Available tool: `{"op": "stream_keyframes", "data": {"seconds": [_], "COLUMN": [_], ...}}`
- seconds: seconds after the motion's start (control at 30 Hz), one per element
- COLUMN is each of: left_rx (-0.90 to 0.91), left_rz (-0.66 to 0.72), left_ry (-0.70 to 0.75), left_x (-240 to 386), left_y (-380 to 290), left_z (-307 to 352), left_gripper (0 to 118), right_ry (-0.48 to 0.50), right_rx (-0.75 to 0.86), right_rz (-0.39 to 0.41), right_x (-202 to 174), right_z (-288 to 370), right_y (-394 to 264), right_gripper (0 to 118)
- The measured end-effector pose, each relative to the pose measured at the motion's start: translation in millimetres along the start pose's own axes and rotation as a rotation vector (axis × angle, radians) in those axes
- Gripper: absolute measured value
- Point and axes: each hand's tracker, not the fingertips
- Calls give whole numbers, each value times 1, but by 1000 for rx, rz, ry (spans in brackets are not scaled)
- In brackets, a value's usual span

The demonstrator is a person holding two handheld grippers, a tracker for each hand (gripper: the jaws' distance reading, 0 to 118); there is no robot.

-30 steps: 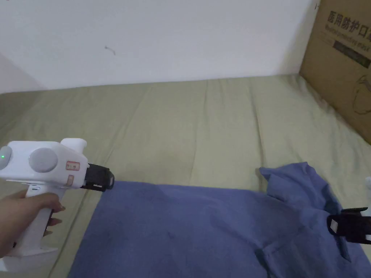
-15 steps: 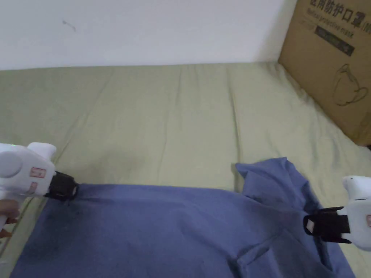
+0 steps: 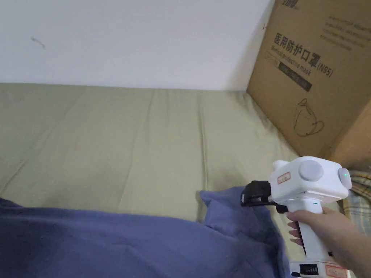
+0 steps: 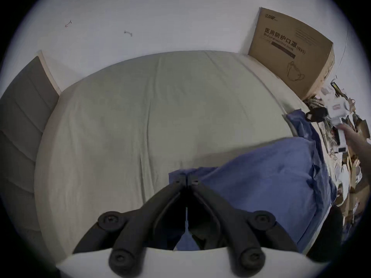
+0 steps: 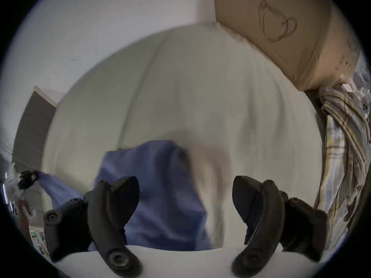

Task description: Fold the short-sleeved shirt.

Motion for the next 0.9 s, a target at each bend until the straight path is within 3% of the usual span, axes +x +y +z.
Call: {"op": "stream_keyframes", "data": {"seconds": [0.07,0.1,0.13,0.17,0.23,0.33,0.43,0.6,0.9], "left_rx": [-10,-13,-18,-25,-28,-29,-2,93,335], "left_rz": [-1,4,8,11,15,48,95,125,74], "left_ry": [3,1,-1,0,8,6,-11,-17,20], "left_x": [1,-9,-10,-10,-8,-9,-19,-19,-4], "left_y": [-3,-4,-5,-6,-8,-15,-19,-19,2], "left_z": [2,-3,-3,-3,-3,4,23,86,227], "left_gripper": [0,0,0,0,0,0,0,0,0], "right_ry": [-37,-20,-10,-26,-54,64,53,173,203], "right_rx": [-16,-22,-21,-2,19,28,139,323,540], "right_rz": [-19,-22,-13,27,103,83,51,-46,22], "right_x": [3,3,-6,-11,-18,-6,2,15,10], "right_z": [-8,-9,9,15,27,42,79,178,337], "right_y": [-1,-1,-13,-16,-22,-17,-21,-41,-59], "right_gripper": [93,84,66,26,4,1,1,1,1]}}
